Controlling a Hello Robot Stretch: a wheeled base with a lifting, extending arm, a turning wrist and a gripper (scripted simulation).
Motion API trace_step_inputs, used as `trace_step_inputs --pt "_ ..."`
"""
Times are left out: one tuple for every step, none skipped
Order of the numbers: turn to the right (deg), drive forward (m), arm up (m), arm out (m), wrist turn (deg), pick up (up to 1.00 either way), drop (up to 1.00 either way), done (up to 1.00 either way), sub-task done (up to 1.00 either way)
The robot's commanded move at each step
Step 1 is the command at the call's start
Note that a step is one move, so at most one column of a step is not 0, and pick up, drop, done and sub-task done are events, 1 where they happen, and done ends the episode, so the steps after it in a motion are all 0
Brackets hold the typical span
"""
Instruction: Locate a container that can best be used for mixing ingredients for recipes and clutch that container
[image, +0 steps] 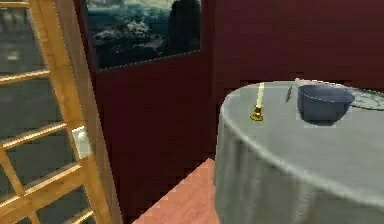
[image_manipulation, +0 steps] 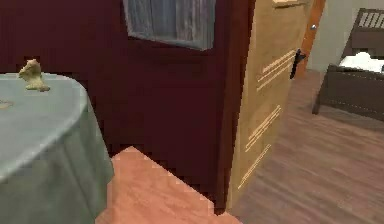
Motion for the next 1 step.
trace_step_inputs --pt "-45.0 0.00 0.00 0.00 0.0 0.00 0.00 0.00 0.00"
